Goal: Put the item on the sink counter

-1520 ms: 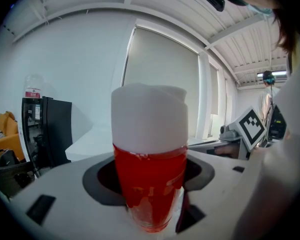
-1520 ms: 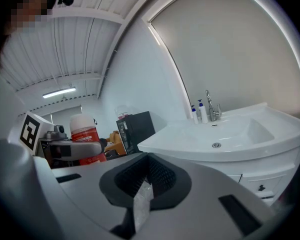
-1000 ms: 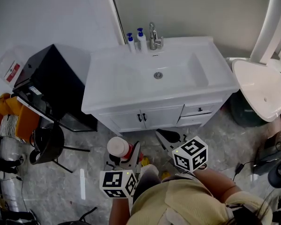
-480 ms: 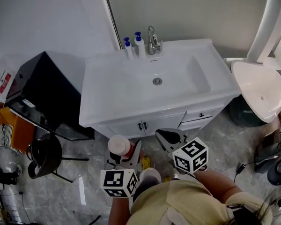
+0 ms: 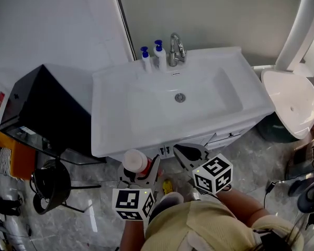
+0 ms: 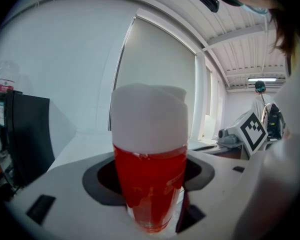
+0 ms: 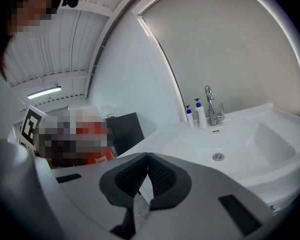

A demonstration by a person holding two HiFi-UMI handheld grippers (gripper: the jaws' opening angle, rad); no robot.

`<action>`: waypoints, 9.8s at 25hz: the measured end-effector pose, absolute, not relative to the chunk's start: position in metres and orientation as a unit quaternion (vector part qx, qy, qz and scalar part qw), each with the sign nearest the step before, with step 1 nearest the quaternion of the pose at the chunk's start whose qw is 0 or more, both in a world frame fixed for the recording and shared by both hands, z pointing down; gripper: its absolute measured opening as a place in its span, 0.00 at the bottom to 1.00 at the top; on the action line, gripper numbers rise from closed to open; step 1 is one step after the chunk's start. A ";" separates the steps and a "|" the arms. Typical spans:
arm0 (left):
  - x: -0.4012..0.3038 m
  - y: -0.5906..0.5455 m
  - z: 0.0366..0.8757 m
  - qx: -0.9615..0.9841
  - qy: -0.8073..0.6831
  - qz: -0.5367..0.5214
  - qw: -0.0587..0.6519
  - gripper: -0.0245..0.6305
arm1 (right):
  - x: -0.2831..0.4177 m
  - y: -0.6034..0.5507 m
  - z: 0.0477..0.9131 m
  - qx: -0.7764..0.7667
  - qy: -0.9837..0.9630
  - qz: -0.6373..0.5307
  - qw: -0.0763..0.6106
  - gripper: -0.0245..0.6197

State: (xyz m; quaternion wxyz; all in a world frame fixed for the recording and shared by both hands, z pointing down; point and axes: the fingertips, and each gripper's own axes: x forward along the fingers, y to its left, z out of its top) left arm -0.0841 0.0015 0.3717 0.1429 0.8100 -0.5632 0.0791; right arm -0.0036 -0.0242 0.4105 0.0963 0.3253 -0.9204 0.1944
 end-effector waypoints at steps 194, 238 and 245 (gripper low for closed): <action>-0.240 -0.478 0.417 0.759 -0.648 0.046 0.047 0.57 | -0.087 -0.323 0.461 0.296 -0.912 0.241 0.148 0.07; -0.195 -0.318 0.373 0.808 -0.582 0.000 0.092 0.56 | -0.090 -0.268 0.438 0.311 -0.917 0.208 0.136 0.07; -0.201 -0.296 0.371 0.800 -0.591 -0.005 0.102 0.56 | -0.092 -0.256 0.435 0.311 -0.919 0.203 0.134 0.07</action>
